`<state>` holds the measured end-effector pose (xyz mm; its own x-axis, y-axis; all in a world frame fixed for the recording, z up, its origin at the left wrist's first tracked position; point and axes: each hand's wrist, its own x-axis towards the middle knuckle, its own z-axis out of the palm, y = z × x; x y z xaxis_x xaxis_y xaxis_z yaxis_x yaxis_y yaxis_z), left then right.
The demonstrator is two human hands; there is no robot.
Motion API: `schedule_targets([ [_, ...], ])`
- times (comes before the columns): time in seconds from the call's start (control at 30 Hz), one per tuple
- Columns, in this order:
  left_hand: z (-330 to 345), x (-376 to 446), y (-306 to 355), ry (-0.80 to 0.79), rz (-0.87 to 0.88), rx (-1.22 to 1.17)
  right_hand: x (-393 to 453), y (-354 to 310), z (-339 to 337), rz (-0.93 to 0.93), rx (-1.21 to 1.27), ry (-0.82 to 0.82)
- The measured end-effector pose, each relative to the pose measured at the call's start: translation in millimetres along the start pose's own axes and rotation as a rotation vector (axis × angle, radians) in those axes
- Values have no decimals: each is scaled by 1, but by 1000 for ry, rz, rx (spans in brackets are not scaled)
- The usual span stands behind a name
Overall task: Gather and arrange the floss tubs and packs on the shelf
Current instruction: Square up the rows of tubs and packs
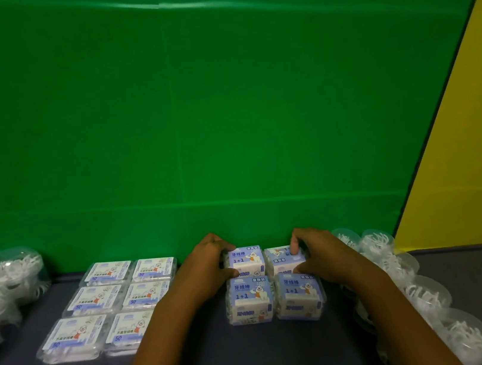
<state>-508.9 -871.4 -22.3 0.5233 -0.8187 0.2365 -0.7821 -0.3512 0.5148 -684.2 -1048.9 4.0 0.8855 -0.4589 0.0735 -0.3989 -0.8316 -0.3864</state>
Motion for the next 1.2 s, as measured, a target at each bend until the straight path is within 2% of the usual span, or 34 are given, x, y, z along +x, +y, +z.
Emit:
schedule_targets([
  [0.2, -1, 0, -1, 0, 10, -7, 6, -1, -2, 16, -89, -11],
  [0.37, 0, -1, -2, 2, 17, -21, 2, -3, -3, 31, -130, 60],
  [0.63, -1, 0, -2, -12, 17, -38, 3, 2, -6, 79, -158, -120],
  [0.93, -3, -4, -7, -1, 49, 4, 4, -4, -5, -7, -47, -144],
  [1.1, -1, -8, -6, 12, 70, -7, 1, -13, 1, -60, 159, -30],
  [1.17, -1, -9, -6, 8, 78, -13, 1, -19, 7, -34, 142, 61],
  [1.2, -1, -9, -6, 7, 80, -16, 0, -22, 9, 15, 53, 82],
])
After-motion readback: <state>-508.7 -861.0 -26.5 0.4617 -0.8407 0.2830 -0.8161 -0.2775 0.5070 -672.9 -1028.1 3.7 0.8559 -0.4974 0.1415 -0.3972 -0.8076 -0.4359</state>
